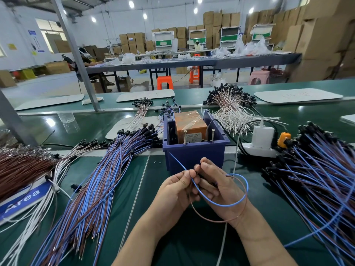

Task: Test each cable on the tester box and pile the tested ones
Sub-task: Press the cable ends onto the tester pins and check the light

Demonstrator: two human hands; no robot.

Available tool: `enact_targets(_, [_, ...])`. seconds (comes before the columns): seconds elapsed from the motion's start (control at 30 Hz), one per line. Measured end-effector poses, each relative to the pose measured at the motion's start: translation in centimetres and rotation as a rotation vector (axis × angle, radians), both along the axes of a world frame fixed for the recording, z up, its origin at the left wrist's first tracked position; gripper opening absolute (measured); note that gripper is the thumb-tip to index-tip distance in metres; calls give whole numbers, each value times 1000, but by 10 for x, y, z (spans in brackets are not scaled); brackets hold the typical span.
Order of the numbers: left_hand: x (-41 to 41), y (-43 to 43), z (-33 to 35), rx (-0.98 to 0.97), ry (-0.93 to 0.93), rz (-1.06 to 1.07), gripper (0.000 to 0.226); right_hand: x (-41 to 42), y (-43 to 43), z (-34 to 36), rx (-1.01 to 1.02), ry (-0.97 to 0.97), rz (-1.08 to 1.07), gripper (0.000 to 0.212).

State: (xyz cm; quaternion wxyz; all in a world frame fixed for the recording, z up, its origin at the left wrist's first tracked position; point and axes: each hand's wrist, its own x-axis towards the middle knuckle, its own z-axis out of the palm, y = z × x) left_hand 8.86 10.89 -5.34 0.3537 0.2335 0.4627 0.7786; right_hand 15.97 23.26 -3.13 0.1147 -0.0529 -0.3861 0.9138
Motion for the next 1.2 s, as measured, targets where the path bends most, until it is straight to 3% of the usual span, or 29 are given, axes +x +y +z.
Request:
enact_targets(0.17, [-1, 0, 0, -11, -3, 25, 18, 1, 0, 2, 32, -39, 19, 22])
enact_targets(0.4, [1, -1, 3, -5, -6, 11, 17, 0, -2, 2, -104, 1, -5, 9])
enact_targets(0.8, [2, 1, 3, -4, -28, 12, 19, -3, 2, -2, -79, -66, -78, 7])
enact_targets(1.03, [9, 3, 4, -152, 263, 314, 31, -7, 3, -7, -11, -154, -197, 13])
enact_targets(1.2, [11, 4, 4, -213, 440, 472, 25, -9, 4, -11, 28, -147, -278, 14])
